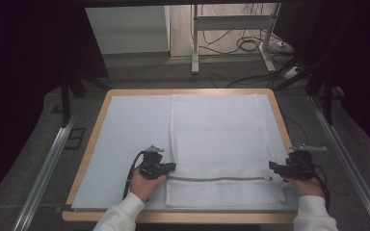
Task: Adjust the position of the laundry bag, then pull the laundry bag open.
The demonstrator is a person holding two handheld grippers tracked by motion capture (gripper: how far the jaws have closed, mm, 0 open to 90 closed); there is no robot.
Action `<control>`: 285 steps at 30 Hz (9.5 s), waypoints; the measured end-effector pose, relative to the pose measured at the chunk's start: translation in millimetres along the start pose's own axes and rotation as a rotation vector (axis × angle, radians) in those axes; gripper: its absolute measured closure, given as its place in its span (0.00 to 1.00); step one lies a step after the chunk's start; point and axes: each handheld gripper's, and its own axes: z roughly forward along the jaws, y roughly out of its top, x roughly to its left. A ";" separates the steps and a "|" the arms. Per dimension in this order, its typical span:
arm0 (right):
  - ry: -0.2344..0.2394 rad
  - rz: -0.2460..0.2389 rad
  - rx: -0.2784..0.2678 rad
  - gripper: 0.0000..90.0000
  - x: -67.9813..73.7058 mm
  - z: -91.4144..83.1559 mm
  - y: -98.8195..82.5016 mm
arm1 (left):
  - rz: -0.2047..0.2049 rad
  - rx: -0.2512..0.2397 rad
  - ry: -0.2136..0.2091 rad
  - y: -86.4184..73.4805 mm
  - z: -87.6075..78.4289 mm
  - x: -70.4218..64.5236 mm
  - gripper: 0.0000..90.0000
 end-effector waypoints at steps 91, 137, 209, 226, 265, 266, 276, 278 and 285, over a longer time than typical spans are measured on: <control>0.105 -0.049 0.037 0.97 19.0 17.4 5.4 | -0.010 -0.036 -0.014 2.0 -22.6 16.5 0.99; 0.186 -0.136 0.046 0.97 80.1 36.2 11.4 | -0.062 -0.085 0.019 -19.4 -70.0 64.6 0.99; 0.208 -0.153 -0.122 0.36 85.0 25.1 2.5 | 0.096 -0.114 0.016 6.0 -66.0 -1.8 0.33; 0.195 -0.152 -0.142 0.36 81.8 22.7 2.8 | 0.125 -0.047 -0.040 10.0 -39.4 -29.4 0.35; 0.173 -0.135 -0.149 0.36 76.2 18.9 2.2 | 0.192 0.077 -0.116 13.4 -1.9 -78.5 0.35; 0.172 -0.135 -0.149 0.36 76.0 18.9 2.3 | 0.196 0.082 -0.116 13.8 -1.1 -79.2 0.36; 0.169 -0.135 -0.150 0.36 74.2 18.5 1.4 | 0.222 0.101 -0.140 13.9 9.9 -94.6 0.37; 0.167 -0.135 -0.150 0.36 73.6 18.4 1.4 | 0.227 0.109 -0.142 14.1 11.7 -96.0 0.37; 0.165 -0.129 -0.142 0.36 73.0 19.1 1.1 | 0.224 0.114 -0.156 16.0 16.1 -99.4 0.37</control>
